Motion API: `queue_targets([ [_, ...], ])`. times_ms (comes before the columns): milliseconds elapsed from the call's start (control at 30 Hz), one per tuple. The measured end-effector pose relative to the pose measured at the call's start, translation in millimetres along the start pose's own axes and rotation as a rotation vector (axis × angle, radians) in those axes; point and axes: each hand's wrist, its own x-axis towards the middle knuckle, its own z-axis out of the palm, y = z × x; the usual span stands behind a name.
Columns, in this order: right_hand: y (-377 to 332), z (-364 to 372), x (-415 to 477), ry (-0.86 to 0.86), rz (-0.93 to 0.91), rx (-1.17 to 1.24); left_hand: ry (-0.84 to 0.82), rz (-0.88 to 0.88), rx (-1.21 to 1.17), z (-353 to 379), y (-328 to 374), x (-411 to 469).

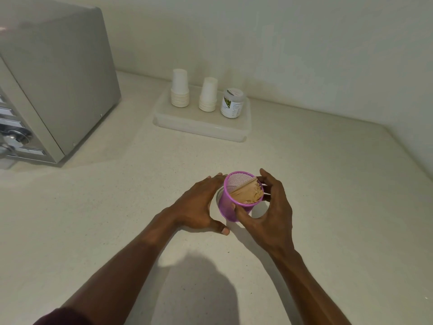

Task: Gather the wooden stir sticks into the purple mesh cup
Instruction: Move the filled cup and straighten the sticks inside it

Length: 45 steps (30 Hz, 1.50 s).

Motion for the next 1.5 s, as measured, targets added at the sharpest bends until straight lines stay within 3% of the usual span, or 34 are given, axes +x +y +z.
queue_targets([
  [467, 6, -1, -2, 0.004, -0.016, 0.015, -0.041, -0.054, 0.047, 4, -7, 2],
  [1500, 17, -9, -1, -0.028, -0.052, -0.008, -0.042, 0.02, 0.117, 8, -17, 5],
])
